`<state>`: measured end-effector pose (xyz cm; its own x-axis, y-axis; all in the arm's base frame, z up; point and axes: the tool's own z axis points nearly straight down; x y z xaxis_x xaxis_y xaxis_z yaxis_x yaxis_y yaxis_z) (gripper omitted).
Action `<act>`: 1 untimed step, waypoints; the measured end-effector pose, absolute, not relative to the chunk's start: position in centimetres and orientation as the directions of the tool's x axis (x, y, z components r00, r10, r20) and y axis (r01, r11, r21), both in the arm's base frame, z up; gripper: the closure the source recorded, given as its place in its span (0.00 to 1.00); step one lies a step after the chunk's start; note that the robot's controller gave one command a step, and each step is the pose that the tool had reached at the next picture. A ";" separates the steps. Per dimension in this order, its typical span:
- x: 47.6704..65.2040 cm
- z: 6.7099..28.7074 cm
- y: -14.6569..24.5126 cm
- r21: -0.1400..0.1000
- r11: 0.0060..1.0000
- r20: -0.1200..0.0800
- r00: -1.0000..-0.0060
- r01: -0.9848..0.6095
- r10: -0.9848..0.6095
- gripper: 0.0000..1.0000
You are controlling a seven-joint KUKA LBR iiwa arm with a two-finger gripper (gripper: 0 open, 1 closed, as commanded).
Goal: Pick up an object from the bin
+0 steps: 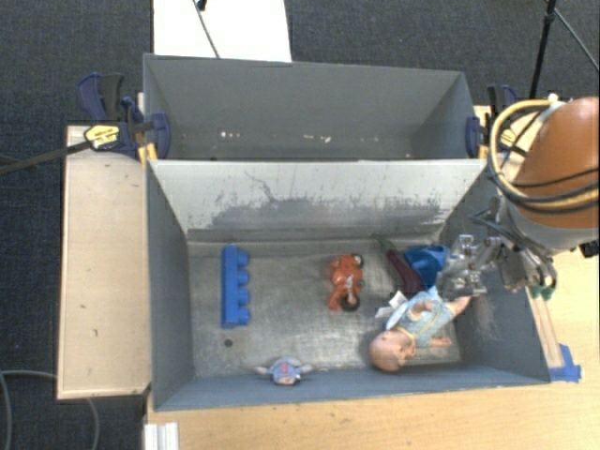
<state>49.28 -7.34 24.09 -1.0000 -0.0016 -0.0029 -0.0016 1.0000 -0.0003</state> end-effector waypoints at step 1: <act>49.3 24.1 -7.3 0.000 1.000 -0.003 -1.000 -0.003 -0.003 1.00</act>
Offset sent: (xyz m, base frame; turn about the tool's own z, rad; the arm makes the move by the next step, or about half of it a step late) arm 0.0275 0.0522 -0.1013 0.1900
